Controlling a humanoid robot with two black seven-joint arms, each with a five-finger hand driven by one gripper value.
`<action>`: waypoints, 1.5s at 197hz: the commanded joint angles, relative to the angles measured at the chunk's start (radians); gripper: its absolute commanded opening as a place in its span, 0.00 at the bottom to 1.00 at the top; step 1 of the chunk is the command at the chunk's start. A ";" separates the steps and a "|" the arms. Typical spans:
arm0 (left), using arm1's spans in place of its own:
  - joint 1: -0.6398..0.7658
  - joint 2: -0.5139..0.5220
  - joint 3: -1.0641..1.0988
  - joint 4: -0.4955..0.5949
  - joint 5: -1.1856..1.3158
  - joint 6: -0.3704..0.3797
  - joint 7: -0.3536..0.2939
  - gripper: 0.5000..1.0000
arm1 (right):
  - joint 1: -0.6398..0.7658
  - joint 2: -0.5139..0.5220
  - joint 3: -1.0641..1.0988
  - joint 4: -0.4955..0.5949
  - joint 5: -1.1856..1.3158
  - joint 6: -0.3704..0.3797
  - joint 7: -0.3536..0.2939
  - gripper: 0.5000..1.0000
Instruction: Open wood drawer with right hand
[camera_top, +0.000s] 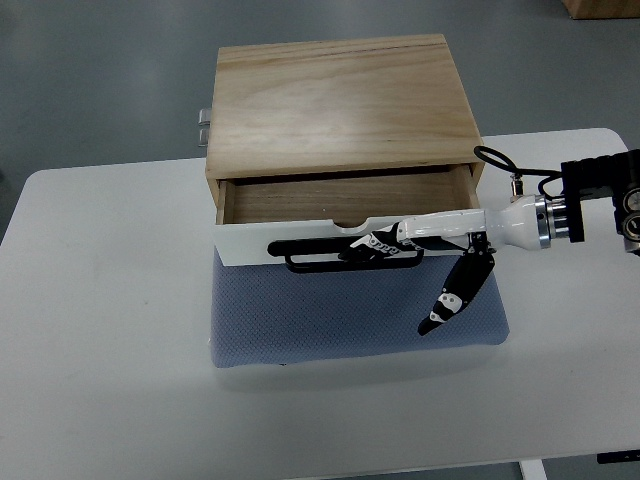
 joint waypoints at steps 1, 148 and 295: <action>0.001 0.000 0.000 0.000 0.000 0.000 0.000 1.00 | 0.000 -0.012 -0.003 0.019 0.001 0.000 0.000 0.90; -0.001 0.000 0.000 0.000 0.000 0.000 0.000 1.00 | 0.014 -0.082 0.008 0.073 0.002 0.009 0.005 0.90; -0.001 0.000 0.000 0.000 0.000 0.000 0.000 1.00 | 0.063 -0.334 0.196 0.071 0.145 0.206 0.011 0.90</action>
